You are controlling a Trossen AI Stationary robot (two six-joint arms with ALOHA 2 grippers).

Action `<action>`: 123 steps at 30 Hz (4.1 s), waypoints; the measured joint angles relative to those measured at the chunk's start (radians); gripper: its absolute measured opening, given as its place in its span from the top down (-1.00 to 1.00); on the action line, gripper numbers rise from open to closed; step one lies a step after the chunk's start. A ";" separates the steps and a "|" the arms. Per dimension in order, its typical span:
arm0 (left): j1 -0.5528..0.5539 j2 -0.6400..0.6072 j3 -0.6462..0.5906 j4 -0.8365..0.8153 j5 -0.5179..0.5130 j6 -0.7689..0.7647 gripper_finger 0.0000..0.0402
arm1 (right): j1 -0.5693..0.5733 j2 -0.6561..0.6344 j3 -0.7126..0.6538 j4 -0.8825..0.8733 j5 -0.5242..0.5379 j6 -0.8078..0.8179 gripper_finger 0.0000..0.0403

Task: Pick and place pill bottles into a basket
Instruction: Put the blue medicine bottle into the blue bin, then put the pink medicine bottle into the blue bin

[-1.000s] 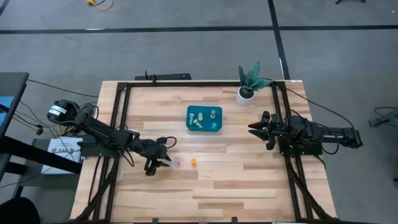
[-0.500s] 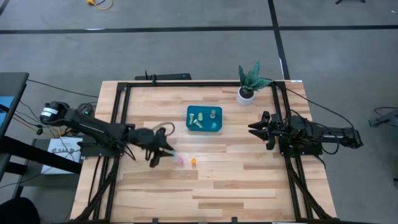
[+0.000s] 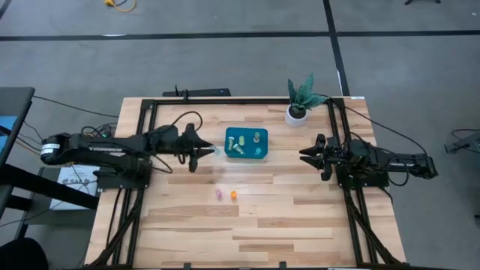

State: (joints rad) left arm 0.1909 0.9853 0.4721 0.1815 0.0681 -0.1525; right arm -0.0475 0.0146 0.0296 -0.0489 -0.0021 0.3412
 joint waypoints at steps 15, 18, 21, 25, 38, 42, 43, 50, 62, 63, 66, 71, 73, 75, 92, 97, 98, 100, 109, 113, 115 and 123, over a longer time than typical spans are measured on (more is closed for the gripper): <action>0.121 0.480 0.268 0.103 0.130 0.081 0.55 | 0.000 0.000 0.000 0.000 0.000 0.000 0.36; 0.131 0.560 0.331 0.067 0.137 0.081 0.55 | 0.000 0.000 0.000 0.000 0.000 0.000 0.36; 0.139 0.618 0.376 0.022 0.136 0.095 0.55 | 0.000 0.000 0.000 0.000 0.000 0.000 0.36; 0.149 0.646 0.397 0.012 0.133 0.126 0.54 | 0.000 0.000 0.000 0.000 0.000 0.000 0.36; 0.151 0.651 0.397 0.009 0.103 0.194 0.42 | 0.000 0.000 0.000 0.000 0.000 0.000 0.36; 0.151 0.651 0.397 0.008 0.110 0.186 0.35 | 0.000 0.000 0.000 0.000 0.000 0.000 0.36; 0.151 0.651 0.397 0.008 0.117 0.178 0.33 | 0.000 0.000 0.000 0.000 0.000 0.000 0.36; 0.135 0.625 0.396 -0.045 0.182 0.158 0.27 | 0.000 0.000 0.000 0.000 0.000 0.000 0.36; -0.056 0.393 0.396 -0.446 0.257 0.251 0.47 | 0.000 0.000 0.000 0.000 0.000 0.000 0.36; -0.079 0.386 0.396 -0.475 0.276 0.250 0.48 | 0.000 0.000 0.000 0.000 0.000 0.000 0.36; -0.157 0.382 0.396 -0.563 0.294 0.237 0.46 | 0.000 0.000 0.000 0.000 0.000 0.000 0.36; -0.282 0.391 0.396 -0.627 0.246 0.216 0.38 | 0.000 0.000 0.000 0.000 0.000 0.000 0.36; -0.318 0.390 0.396 -0.620 0.219 0.205 0.34 | 0.000 0.000 0.000 0.000 0.000 0.000 0.36; -0.342 0.390 0.393 -0.605 0.174 0.202 0.30 | 0.000 0.000 0.000 0.000 0.000 0.000 0.36; -0.361 0.390 0.218 -0.322 0.064 0.128 0.14 | 0.000 0.000 0.000 0.000 0.000 0.000 0.36; -0.361 0.400 0.199 -0.267 0.057 0.126 0.14 | 0.000 0.000 0.000 0.000 0.000 0.000 0.36; -0.361 0.407 0.198 -0.265 0.055 0.129 0.14 | 0.000 0.000 0.000 0.000 0.000 0.000 0.36; -0.361 0.431 0.197 -0.250 0.058 0.132 0.14 | 0.000 0.000 0.000 0.000 0.000 0.000 0.36; -0.360 0.541 0.202 -0.130 0.076 0.131 0.14 | 0.000 0.000 0.000 0.000 0.000 0.000 0.36; -0.360 0.542 0.201 -0.122 0.053 0.132 0.17 | 0.000 0.000 0.000 0.000 0.000 0.000 0.36; -0.360 0.541 0.201 -0.124 0.035 0.140 0.21 | 0.000 0.000 0.000 0.000 0.000 0.000 0.36; -0.354 0.539 0.202 -0.126 0.031 0.108 0.60 | 0.000 0.000 0.000 0.000 0.000 0.000 0.36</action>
State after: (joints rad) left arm -0.1633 1.5239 0.6742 0.0556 0.0994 -0.0446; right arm -0.0471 0.0147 0.0296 -0.0486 -0.0021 0.3411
